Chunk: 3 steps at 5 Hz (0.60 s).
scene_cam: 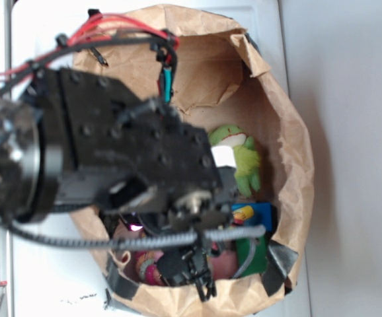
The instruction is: Grab the multicolored rope.
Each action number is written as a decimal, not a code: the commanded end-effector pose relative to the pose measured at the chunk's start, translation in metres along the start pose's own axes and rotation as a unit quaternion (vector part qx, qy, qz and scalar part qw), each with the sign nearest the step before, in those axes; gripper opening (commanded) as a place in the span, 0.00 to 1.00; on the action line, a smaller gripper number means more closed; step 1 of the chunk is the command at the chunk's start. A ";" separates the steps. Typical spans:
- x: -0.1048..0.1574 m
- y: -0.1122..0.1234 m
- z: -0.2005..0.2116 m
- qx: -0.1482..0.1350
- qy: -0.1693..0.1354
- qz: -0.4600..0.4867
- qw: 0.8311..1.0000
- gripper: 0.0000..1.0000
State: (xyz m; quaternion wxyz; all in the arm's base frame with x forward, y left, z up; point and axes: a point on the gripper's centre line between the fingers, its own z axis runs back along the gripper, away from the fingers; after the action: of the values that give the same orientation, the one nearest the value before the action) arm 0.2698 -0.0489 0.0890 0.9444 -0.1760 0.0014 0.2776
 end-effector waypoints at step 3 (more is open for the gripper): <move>0.005 -0.006 0.011 -0.021 -0.031 -0.019 0.999 1.00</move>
State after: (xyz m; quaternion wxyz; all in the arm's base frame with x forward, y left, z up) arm 0.2687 -0.0486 0.0825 0.9471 -0.1788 -0.0101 0.2664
